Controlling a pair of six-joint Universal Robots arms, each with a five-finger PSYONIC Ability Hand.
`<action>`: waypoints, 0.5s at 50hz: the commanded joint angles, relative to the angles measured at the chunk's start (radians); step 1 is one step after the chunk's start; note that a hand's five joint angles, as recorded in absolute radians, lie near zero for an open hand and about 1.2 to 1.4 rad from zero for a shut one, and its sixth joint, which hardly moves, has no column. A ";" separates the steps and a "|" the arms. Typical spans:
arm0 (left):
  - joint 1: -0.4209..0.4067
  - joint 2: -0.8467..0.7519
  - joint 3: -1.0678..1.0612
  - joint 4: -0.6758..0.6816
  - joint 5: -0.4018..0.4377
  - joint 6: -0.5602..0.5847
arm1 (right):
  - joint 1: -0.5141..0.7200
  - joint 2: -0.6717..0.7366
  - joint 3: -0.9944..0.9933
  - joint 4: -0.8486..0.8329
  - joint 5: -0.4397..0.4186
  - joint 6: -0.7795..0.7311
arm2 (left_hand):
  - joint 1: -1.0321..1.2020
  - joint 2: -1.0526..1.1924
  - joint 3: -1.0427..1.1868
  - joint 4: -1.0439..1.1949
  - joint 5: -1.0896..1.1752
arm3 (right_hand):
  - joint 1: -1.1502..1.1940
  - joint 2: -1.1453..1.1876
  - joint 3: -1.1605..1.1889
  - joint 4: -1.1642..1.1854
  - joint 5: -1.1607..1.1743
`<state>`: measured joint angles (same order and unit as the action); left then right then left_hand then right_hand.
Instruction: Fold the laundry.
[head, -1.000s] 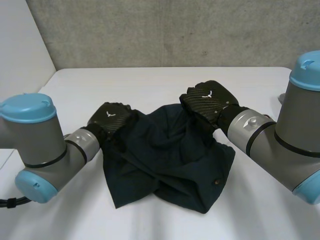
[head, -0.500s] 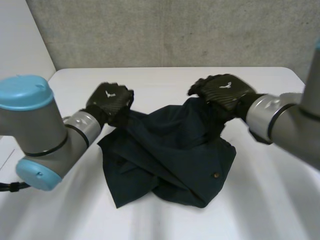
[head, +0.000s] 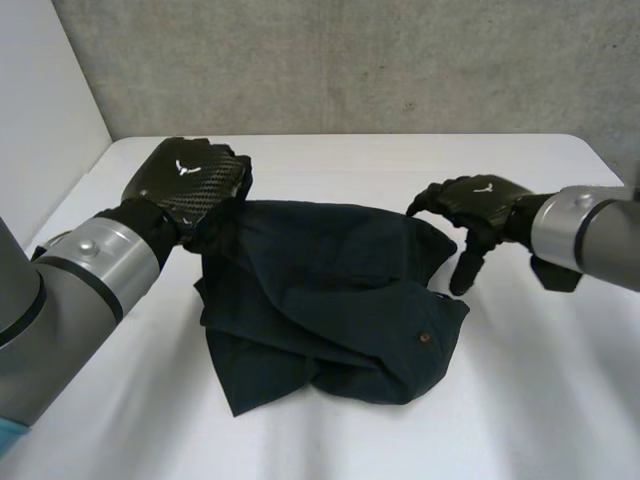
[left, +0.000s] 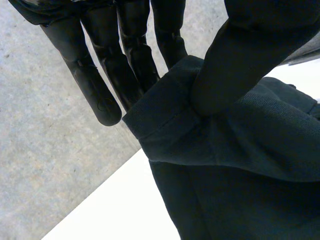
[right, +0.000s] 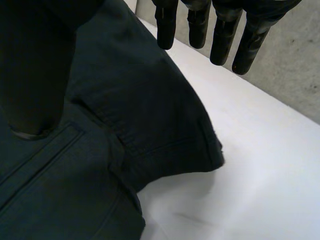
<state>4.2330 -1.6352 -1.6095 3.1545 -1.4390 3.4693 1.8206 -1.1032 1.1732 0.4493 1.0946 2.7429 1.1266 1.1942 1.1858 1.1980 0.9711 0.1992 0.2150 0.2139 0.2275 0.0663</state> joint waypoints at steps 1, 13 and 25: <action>-0.011 -0.011 -0.015 0.001 -0.020 0.001 | 0.031 0.184 -0.055 -0.174 0.008 0.139 | 0.270 0.202 0.210 0.198 0.251 | -0.025 -0.040 -0.039 -0.053 -0.066; 0.002 -0.114 0.088 0.012 -0.049 -0.015 | 0.109 0.401 -0.230 -0.215 0.018 0.228 | 0.270 0.202 0.210 0.198 0.251 | -0.017 -0.033 -0.032 -0.046 -0.059; 0.004 -0.215 0.180 0.032 -0.073 -0.026 | 0.149 0.520 -0.360 -0.227 0.031 0.221 | 0.270 0.202 0.210 0.198 0.251 | 0.774 0.758 0.759 0.746 0.733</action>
<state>4.2367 -1.8048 -1.4652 3.1688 -1.5082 3.4441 1.9665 -0.6296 0.8700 0.2311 1.1145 2.9711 1.1266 1.1942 1.1859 1.1981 0.9712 0.3831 0.4329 0.4325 0.4342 0.2494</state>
